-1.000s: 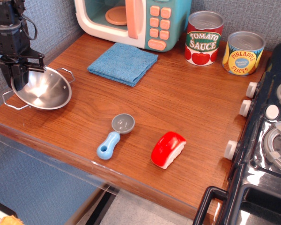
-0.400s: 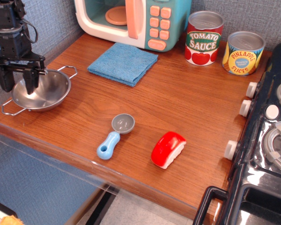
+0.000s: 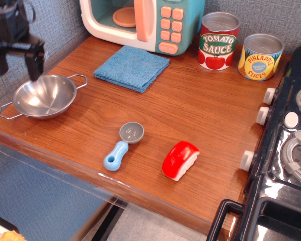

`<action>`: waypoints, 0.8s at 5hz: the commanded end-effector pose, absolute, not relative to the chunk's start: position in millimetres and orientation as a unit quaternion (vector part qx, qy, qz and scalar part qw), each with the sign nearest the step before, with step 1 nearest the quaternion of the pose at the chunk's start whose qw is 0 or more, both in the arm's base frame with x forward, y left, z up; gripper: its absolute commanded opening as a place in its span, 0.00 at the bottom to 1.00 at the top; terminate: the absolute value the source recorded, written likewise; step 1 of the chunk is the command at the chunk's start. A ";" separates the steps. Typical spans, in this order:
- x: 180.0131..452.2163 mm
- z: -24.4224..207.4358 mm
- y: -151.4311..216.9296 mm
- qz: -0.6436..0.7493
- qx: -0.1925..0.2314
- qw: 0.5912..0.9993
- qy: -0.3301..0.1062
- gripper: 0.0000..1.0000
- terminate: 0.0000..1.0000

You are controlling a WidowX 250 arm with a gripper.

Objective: Move the bowl to the left of the spoon.

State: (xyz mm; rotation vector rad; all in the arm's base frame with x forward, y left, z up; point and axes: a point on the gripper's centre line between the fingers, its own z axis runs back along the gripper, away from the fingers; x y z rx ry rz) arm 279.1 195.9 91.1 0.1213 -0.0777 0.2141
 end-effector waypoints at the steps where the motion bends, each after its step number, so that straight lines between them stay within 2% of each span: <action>1: 298.6 117.8 136.8 -0.016 0.031 0.997 -0.075 1.00 0.00; 3: 301.5 114.4 126.9 -0.032 0.029 0.996 -0.075 1.00 0.00; 4: 301.5 114.4 126.9 -0.032 0.029 0.996 -0.075 1.00 1.00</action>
